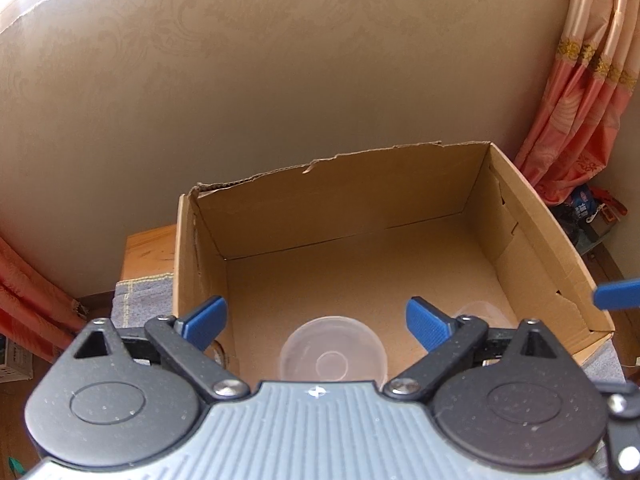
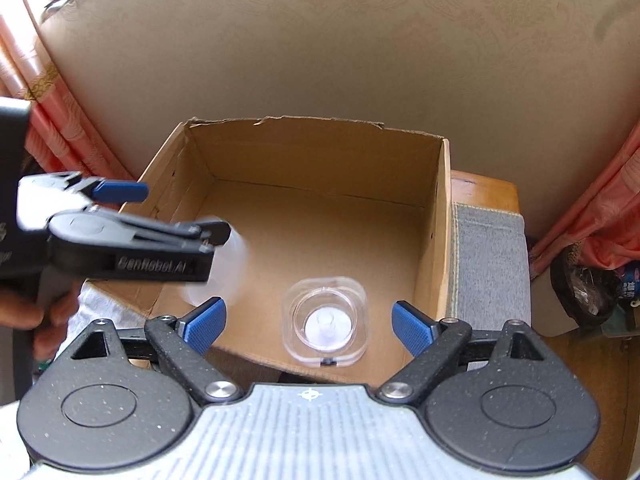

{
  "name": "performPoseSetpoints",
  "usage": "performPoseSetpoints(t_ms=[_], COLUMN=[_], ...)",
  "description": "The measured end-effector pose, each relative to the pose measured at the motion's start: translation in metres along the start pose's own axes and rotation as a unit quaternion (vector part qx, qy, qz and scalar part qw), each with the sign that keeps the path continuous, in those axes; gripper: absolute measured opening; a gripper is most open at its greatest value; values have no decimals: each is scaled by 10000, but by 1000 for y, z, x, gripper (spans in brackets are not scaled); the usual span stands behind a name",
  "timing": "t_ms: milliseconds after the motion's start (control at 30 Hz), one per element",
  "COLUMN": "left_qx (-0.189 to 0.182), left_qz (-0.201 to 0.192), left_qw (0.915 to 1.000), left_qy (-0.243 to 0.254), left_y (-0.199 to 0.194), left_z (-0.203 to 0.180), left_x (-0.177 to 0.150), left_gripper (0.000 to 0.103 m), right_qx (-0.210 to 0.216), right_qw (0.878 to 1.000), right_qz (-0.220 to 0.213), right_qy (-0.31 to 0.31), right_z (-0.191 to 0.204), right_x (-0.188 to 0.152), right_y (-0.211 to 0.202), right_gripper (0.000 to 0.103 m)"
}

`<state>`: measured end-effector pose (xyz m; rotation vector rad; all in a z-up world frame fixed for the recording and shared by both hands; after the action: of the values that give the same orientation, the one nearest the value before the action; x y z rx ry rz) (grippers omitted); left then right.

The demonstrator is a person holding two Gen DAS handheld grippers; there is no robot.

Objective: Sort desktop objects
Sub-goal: 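Open both tools to drop the lid and container into the box, then move left tool to blue knit sock while right tool approaches grey toy dog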

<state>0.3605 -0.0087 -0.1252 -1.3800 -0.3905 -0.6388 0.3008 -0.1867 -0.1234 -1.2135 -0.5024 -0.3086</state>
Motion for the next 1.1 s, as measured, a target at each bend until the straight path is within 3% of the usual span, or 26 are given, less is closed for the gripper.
performPoseSetpoints(t_ms=[500, 633, 800, 1100], left_qx=[-300, -316, -347, -467], left_qz=[-93, 72, -22, 177], left_qw=[9989, 9983, 9968, 9975], left_qy=[352, 480, 723, 503], left_y=[-50, -66, -86, -88], left_z=[14, 15, 10, 11], left_x=[-28, -44, -70, -123], left_gripper=[96, 96, 96, 96], right_qx=[-215, -259, -234, -301], right_qw=[9997, 9996, 9996, 9989], right_qz=[-108, -81, 1, 122], right_qy=[-13, -36, -155, -333], right_z=[-3, 1, 9, 16], right_x=[-50, -68, -92, -135], right_y=[-47, -57, -65, -75], right_gripper=[102, 102, 103, 103])
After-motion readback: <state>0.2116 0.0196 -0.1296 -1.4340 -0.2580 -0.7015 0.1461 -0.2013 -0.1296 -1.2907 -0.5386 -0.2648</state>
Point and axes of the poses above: each gripper's, at about its wrist camera, not at the fingertips, and y roughly the way its jaws point, z to its left, x to its top, the point moved 8 cm from there along y, roughly the way its jaws point, and after that the axes turned 8 degrees about x, right-handed, at the moved point
